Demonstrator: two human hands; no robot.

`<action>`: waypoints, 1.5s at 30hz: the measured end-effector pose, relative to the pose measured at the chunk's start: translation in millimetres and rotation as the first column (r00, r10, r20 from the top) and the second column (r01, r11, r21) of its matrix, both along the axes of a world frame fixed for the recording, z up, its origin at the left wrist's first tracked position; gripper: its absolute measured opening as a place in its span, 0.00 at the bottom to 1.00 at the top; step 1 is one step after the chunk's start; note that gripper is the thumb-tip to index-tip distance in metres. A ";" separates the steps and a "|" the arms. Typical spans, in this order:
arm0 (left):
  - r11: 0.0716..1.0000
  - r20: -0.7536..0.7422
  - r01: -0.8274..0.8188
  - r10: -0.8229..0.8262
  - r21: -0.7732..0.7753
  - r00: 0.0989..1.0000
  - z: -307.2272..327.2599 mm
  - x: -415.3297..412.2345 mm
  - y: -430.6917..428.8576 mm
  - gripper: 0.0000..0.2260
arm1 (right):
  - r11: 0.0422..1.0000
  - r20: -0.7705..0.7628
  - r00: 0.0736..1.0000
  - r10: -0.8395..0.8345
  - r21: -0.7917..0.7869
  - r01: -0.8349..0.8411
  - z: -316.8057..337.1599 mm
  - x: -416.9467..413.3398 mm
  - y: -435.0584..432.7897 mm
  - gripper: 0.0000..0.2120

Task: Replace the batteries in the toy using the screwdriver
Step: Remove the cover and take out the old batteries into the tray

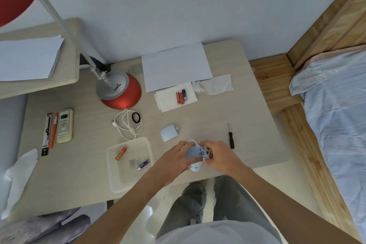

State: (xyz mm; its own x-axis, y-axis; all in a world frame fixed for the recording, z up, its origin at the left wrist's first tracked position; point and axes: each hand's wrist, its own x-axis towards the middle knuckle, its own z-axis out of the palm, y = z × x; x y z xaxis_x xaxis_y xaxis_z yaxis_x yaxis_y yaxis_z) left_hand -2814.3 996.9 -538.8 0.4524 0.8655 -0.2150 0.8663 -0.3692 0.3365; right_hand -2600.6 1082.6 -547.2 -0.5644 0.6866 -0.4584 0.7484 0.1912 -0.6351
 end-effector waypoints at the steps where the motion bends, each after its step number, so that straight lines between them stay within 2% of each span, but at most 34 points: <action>1: 1.000 0.000 0.019 -0.019 0.002 1.000 -0.3 -1.8 3.0 0.32 | 1.000 0.001 1.000 0.000 -0.001 0.000 0.3 -0.3 -0.2 0.25; 8: 0.990 -0.044 0.142 -0.141 0.019 0.989 10.2 -12.4 20.3 0.23 | 1.000 -0.010 1.000 0.014 0.007 -0.014 4.2 -2.0 2.7 0.26; 18: 0.984 -0.063 0.180 -0.181 -0.019 0.982 7.4 -18.7 22.4 0.25 | 0.999 -0.007 0.999 0.032 0.009 -0.032 4.1 -2.7 5.7 0.24; 28: 0.984 -0.028 0.158 -0.161 -0.083 0.987 7.6 -18.3 22.8 0.24 | 0.999 -0.002 0.999 0.053 0.002 -0.053 9.8 -3.7 8.2 0.27; 40: 0.988 -0.016 0.144 -0.145 -0.048 0.989 5.2 -17.1 19.5 0.26 | 0.998 0.018 0.998 0.062 0.012 -0.062 6.4 -2.3 8.7 0.26; 45: 0.994 0.009 0.007 -0.006 -0.105 1.000 0.0 -11.8 12.3 0.31 | 0.999 0.020 0.998 0.054 -0.003 -0.054 2.4 -0.6 7.0 0.27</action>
State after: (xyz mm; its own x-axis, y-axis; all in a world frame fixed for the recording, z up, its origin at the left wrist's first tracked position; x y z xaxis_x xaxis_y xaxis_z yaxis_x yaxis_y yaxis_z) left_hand -2826.1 1009.2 -538.7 0.4600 0.8355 -0.3006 0.8610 -0.3371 0.3807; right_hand -2601.2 1089.6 -544.9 -0.5916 0.6541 -0.4714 0.7494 0.2305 -0.6207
